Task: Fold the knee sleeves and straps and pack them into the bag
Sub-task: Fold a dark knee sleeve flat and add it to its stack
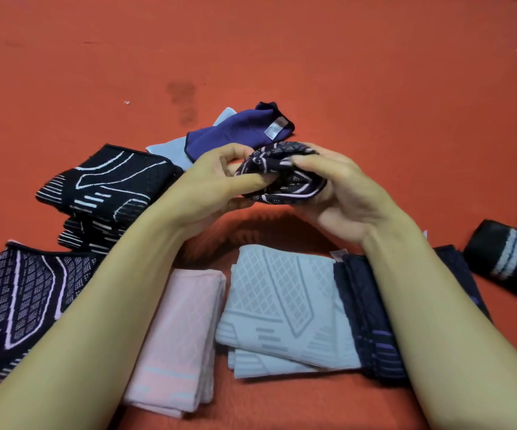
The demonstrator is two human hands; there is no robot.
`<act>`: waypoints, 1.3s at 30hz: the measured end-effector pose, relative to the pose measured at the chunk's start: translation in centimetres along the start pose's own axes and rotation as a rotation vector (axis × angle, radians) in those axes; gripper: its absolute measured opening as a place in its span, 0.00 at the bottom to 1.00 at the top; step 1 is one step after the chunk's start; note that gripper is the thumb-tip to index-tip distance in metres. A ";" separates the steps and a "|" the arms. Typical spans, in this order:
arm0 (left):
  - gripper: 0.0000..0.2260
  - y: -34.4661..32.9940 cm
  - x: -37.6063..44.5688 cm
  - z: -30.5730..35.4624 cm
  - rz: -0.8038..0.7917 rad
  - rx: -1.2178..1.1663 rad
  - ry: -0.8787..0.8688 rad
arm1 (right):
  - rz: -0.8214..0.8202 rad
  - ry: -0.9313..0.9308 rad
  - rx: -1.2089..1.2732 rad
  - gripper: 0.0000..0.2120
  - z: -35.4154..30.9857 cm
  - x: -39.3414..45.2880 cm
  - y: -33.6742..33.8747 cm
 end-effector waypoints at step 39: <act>0.25 -2.1 0.5 0.7 0.034 0.222 -0.137 | -0.343 -0.081 0.481 0.27 0.1 -1.6 -3.8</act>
Point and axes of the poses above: each hand's wrist, its own x-axis towards the middle knuckle, its own y-axis out of the back of the hand, z = x × y, the point moved 6 cm from there along x, towards the middle knuckle, and after that the axes turned 2 degrees about x, right-handed, at the moved point
